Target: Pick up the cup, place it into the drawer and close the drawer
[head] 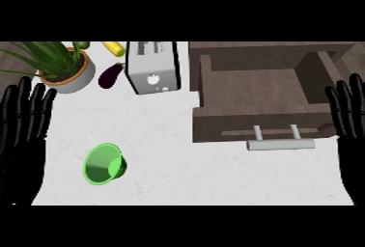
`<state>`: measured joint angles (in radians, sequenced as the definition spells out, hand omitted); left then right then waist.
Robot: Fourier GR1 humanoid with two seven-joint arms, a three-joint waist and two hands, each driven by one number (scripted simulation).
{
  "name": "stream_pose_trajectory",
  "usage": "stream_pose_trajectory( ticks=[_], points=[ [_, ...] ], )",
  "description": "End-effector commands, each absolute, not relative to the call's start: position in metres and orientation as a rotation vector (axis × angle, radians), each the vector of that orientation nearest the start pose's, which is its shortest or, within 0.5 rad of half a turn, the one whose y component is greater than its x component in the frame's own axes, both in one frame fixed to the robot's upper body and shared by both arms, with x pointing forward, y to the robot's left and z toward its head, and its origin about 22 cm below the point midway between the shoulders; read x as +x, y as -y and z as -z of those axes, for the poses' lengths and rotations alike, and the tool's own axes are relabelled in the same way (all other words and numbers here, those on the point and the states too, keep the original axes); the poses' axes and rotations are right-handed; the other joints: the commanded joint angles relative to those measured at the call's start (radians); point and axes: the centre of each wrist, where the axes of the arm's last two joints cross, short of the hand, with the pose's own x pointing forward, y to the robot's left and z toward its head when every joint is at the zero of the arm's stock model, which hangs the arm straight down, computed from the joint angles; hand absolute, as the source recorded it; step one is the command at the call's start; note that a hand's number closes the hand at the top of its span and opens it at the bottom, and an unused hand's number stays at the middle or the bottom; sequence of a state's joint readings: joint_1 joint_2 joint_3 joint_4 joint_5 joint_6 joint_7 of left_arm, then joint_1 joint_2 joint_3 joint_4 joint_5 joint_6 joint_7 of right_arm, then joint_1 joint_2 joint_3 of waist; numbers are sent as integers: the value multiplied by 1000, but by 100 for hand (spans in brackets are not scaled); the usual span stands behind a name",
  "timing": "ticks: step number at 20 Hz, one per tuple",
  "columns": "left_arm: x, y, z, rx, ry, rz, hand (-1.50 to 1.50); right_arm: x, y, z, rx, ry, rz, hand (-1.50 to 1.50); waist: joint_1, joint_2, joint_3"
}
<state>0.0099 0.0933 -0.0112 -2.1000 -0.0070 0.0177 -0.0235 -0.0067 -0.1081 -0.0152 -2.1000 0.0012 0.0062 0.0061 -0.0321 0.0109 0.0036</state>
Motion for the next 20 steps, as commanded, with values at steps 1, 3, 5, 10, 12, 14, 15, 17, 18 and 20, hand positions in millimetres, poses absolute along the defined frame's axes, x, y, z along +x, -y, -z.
stream_pose_trajectory(
  ticks=[1,3,5,10,12,14,15,17,18,20],
  points=[
    [199,-231,-111,66,2117,110,-150,206,249,-102,-78,2079,-90,-150,32,-11,-3],
    [202,-224,-118,80,2099,78,-150,205,237,-122,-31,2076,-107,-150,32,-12,-4],
    [185,-212,-103,95,2122,79,-150,225,257,-130,-29,2097,-130,-150,36,-11,-4],
    [195,-202,-107,-69,1989,-111,-150,222,229,-127,140,1986,-121,-150,33,-11,-4],
    [177,-181,-109,-79,1991,-102,-150,231,224,-112,147,1991,-124,-150,36,-11,-3],
    [183,-197,-114,-57,1998,-117,-150,221,220,-131,129,2008,-111,-150,34,-12,-4],
    [177,-203,-106,-62,1997,-117,-150,207,223,-130,130,2004,-130,-150,33,-12,-4],
    [182,-193,-99,-45,1996,-126,-150,221,206,-140,132,1993,-125,-150,35,-12,-4],
    [171,-187,-101,-78,1990,-126,-150,210,221,-111,136,2004,-117,-150,33,-12,-4],
    [191,-176,-112,-76,1999,-111,-150,230,241,-126,128,2008,-104,-150,32,-11,-3]
  ],
)
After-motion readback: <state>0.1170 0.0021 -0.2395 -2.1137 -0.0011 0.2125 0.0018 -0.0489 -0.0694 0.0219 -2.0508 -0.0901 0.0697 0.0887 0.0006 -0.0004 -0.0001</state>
